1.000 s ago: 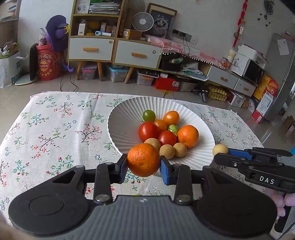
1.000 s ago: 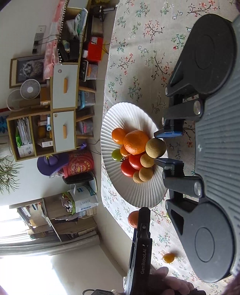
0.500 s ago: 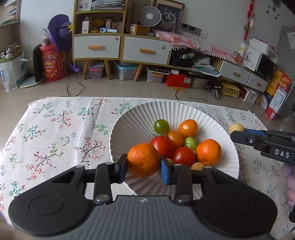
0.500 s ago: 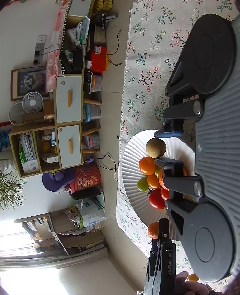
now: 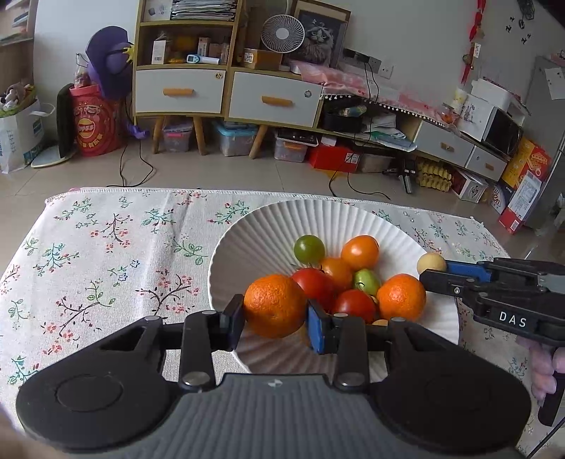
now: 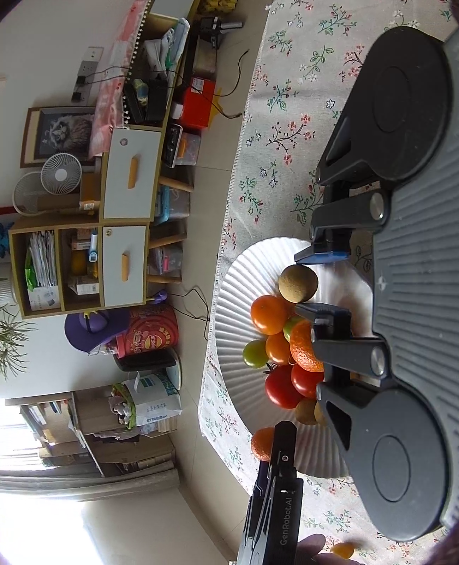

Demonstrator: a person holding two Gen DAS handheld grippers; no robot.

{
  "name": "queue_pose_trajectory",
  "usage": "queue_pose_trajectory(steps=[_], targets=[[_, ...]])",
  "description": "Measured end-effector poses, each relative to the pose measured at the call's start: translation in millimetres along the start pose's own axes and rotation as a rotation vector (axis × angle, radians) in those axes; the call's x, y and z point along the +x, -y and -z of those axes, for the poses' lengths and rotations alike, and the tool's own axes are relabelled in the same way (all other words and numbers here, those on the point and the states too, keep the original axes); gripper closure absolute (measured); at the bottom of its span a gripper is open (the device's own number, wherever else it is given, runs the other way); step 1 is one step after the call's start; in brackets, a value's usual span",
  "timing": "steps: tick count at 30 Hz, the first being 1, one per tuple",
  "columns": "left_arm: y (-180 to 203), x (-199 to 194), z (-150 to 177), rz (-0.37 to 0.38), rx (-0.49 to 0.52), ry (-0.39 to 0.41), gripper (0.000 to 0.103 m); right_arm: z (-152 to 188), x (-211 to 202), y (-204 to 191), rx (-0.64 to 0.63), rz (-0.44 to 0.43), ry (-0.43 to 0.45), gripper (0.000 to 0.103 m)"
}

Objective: Organize fruits
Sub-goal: 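Carry the mandarin and kiwi into the white plate and open both tools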

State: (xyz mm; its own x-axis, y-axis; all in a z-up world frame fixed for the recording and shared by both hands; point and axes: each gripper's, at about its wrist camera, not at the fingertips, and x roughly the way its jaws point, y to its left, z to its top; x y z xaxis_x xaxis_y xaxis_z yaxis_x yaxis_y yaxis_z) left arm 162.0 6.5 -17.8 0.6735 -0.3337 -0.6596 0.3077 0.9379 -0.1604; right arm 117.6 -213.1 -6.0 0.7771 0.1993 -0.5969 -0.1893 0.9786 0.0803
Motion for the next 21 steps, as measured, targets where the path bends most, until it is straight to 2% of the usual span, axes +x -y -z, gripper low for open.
queue_pose_trajectory(steps=[8, 11, 15, 21], targets=[[-1.5, 0.6, -1.9, 0.004, 0.0, 0.002, 0.065, -1.4, 1.2, 0.7, 0.004, 0.004, 0.003, 0.081], [-2.7, 0.0, -3.2, 0.012, -0.005, -0.005, 0.064, -2.2, -0.6, 1.7, 0.011, 0.003, 0.012, 0.075], [-4.3, -3.1, -3.2, 0.018, -0.018, -0.001, 0.056, -2.9, -3.9, 2.5, 0.016, -0.005, 0.014, 0.073], [-3.2, -9.6, -2.9, 0.025, -0.016, 0.006, 0.039, -3.2, -10.9, -1.0, 0.019, -0.007, 0.019, 0.062]])
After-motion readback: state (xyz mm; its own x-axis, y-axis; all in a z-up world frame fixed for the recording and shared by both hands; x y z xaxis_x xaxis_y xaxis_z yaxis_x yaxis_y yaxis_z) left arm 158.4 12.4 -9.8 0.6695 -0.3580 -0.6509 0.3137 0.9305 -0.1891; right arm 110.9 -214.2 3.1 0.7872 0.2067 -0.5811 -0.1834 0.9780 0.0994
